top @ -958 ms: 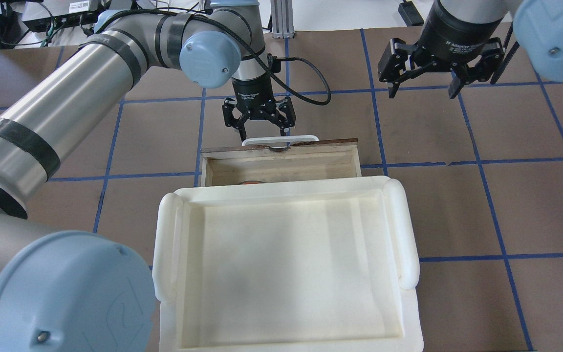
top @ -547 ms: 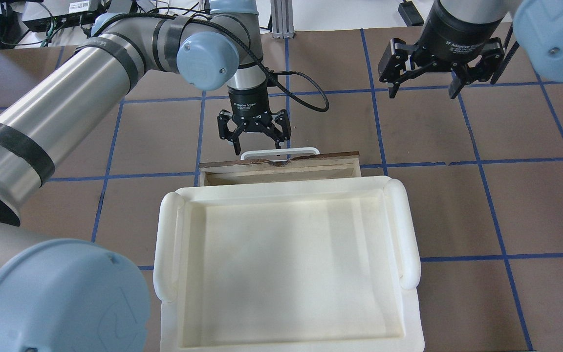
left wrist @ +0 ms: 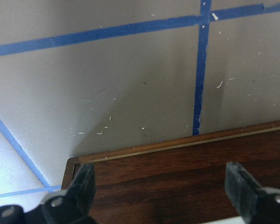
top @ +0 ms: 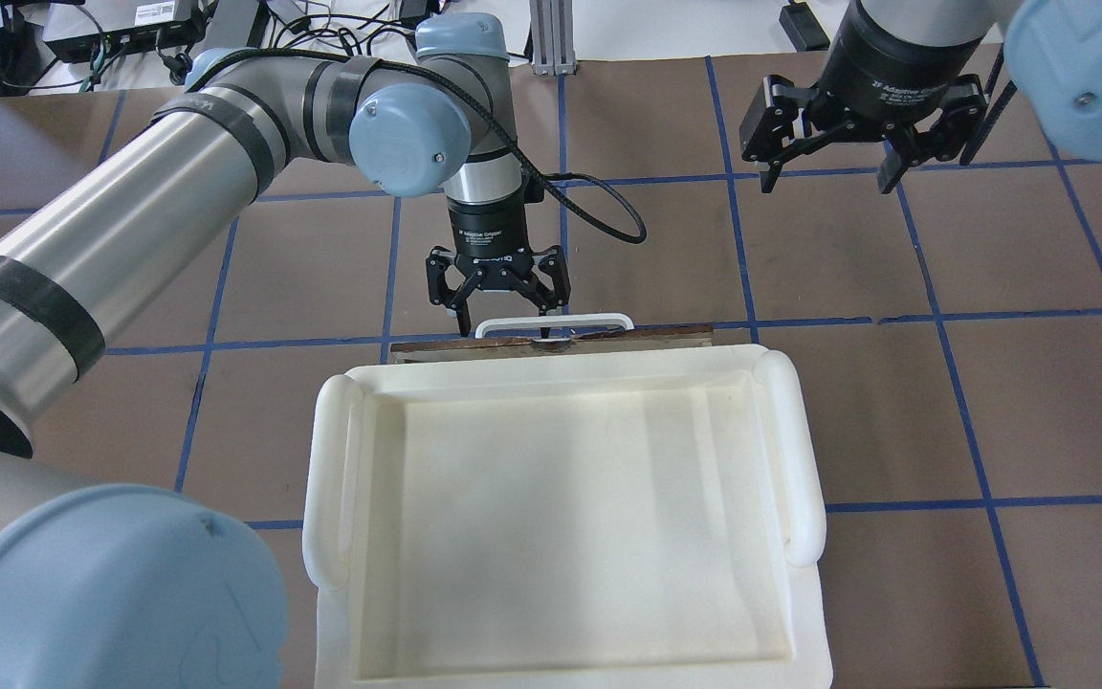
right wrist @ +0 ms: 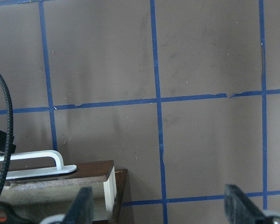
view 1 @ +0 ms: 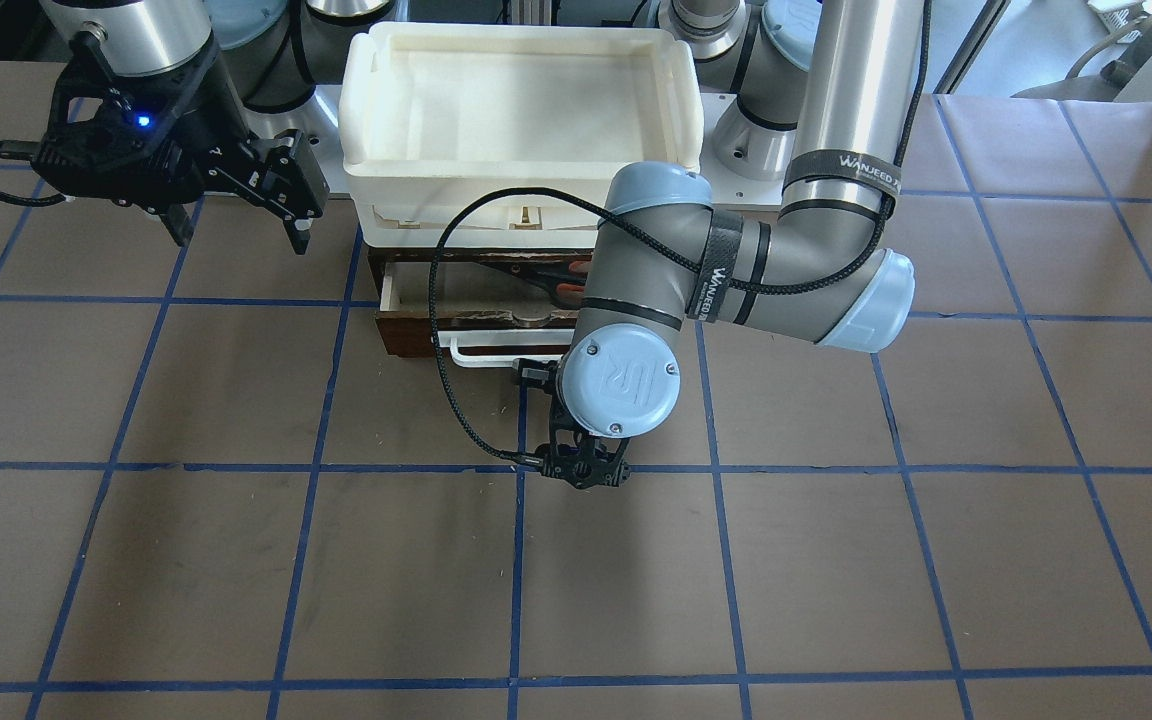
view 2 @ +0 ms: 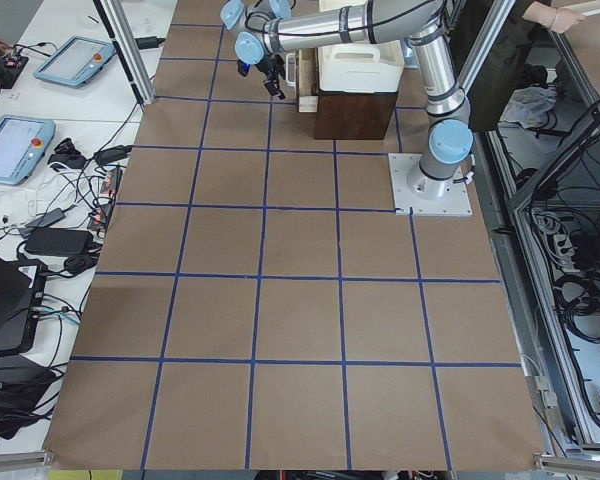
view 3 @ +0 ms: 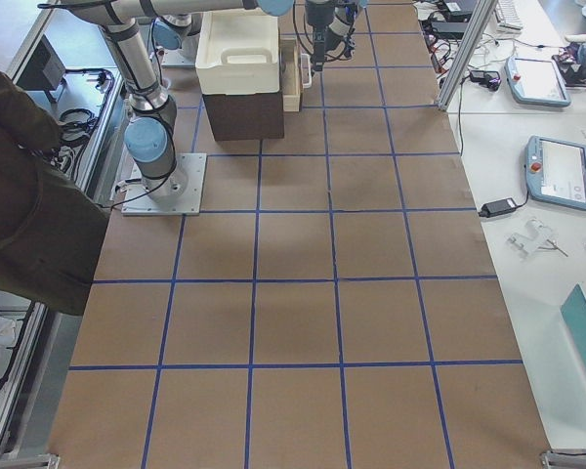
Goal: Put scissors in drawer and close it
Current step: 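Push the drawer closed with the left gripper, moving away from the robot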
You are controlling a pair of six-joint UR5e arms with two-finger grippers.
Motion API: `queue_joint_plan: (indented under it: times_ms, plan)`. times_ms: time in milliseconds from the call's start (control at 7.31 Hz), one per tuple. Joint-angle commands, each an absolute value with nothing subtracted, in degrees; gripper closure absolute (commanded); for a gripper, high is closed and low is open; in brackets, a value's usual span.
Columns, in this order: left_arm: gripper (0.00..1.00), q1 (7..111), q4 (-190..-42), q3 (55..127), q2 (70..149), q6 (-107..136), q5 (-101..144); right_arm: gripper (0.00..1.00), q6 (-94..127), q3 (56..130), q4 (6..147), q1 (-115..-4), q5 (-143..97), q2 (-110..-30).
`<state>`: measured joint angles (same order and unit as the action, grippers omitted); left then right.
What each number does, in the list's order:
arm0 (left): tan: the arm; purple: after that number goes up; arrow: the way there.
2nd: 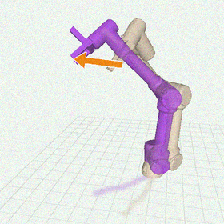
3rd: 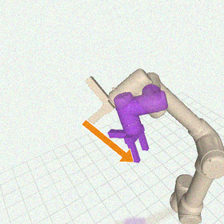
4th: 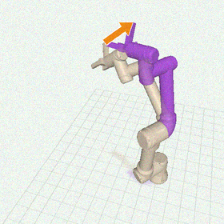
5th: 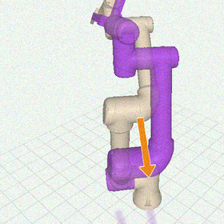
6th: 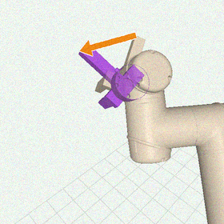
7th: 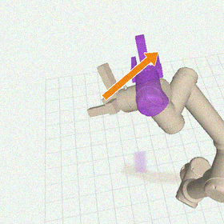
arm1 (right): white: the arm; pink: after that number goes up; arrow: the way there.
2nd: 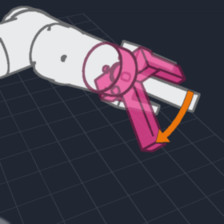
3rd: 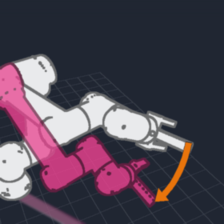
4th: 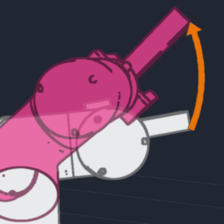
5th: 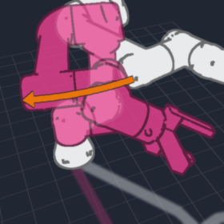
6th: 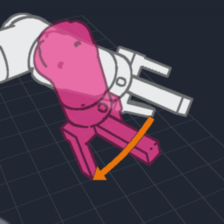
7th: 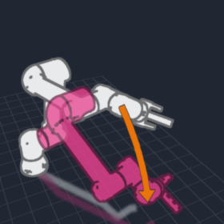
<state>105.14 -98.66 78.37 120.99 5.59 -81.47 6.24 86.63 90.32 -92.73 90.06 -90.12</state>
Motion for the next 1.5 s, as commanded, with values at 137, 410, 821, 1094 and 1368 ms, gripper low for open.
queue_joint_plan:
  times_ms: [137,410,821,1094,1368]
  plan:
    - [0.0,105.29,-101.94,78.49,120.15,5.62,-80.25,0.0,6.07,87.45,90.44,-92.72,90.09,-90.35]
    - [0.0,105.29,-103.79,78.57,120.15,5.62,-80.16,0.0,6.06,87.8,90.53,-92.72,90.0,-90.44]
    - [0.0,105.56,-107.39,78.66,119.88,5.71,-80.07,0.0,6.06,88.42,90.62,-92.55,90.0,-90.61]
    - [0.0,105.64,-108.63,78.84,120.15,5.71,-80.07,0.0,6.06,88.42,90.62,-92.55,90.09,-90.62]
    - [0.0,105.64,-108.72,78.93,120.32,5.71,-80.07,0.0,6.06,88.42,90.62,-92.46,90.09,-90.62]
